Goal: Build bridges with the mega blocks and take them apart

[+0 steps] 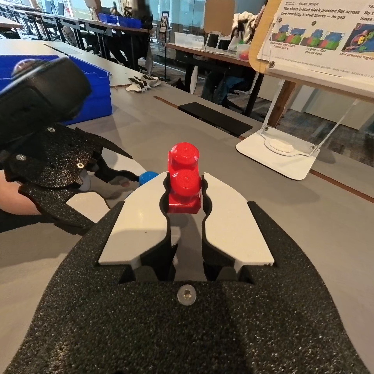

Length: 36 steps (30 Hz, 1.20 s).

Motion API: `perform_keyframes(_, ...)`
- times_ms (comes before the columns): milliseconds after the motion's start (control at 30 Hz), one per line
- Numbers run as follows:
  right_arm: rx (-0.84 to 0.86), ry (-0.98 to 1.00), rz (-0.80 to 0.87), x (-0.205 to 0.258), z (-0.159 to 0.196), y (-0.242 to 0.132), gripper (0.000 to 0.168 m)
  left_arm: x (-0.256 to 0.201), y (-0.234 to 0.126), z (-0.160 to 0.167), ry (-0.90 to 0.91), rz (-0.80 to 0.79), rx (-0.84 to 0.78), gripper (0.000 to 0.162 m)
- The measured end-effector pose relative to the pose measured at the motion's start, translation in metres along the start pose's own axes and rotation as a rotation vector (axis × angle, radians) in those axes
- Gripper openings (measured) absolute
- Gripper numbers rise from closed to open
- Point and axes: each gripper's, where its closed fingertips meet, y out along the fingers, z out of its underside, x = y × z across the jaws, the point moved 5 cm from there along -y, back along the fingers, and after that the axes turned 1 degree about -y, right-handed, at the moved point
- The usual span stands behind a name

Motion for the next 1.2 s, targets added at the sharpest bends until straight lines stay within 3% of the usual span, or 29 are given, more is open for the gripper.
perform_keyframes(500, -0.015, 0.006, 0.006, -0.003, -0.002, -0.002, 0.029, -0.003, -0.002, 0.002, 0.013, 0.041, 0.004, 0.078)
perform_keyframes(767, -0.029, 0.024, 0.006, -0.007, -0.002, -0.003, 0.029, -0.003, -0.028, -0.001, -0.047, 0.032, -0.055, 0.078)
perform_keyframes(1200, -0.035, 0.014, -0.04, 0.002, 0.0, -0.001, 0.029, -0.031, -0.062, 0.035, -0.084, 0.037, 0.019, 0.078)
